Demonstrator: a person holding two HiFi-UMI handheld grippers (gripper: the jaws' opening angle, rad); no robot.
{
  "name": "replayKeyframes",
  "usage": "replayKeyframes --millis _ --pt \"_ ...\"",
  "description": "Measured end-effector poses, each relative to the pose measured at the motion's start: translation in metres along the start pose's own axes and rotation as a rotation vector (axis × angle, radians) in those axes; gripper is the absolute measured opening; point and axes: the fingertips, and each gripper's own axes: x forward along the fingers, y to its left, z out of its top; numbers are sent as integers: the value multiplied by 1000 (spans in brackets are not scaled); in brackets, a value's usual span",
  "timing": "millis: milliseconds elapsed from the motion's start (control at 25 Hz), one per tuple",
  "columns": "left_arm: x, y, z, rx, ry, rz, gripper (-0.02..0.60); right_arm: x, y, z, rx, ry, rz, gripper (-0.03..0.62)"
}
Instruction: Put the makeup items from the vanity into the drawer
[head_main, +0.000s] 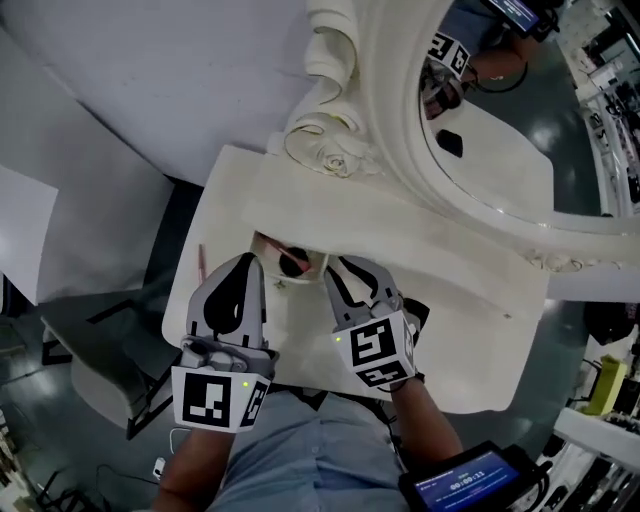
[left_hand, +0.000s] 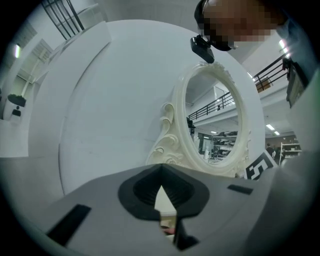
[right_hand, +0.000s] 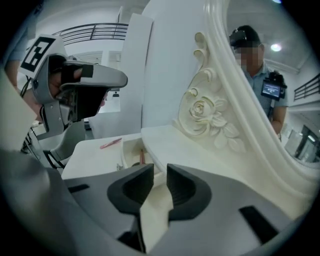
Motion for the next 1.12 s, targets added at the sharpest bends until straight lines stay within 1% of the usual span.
replayKeyframes --millis 160,280,440,560,720,880,1000,1120 --pt "10 -37 -4 17 23 -90 -2 -27 -23 -22 74 -7 -80 78" --pt "18 -69 -9 32 43 -147 -2 -47 -40 -45 135 -4 -121 78" --pt "27 -108 -19 47 72 -210 -2 -67 -55 -82 204 16 -150 78" --pt "33 -132 -29 57 98 -248 -2 -77 -61 -107 242 24 -147 103" --pt "41 -158 -41 62 134 -277 -2 -84 -62 -133 283 43 -109 183" --pt "45 -177 -52 63 169 -280 -2 -87 -56 -154 293 74 -33 265" --pt "49 -186 -61 60 188 -271 -2 -84 -49 -167 268 101 39 306" --pt "51 -189 -69 55 206 -255 -2 -81 -37 -177 210 117 125 342"
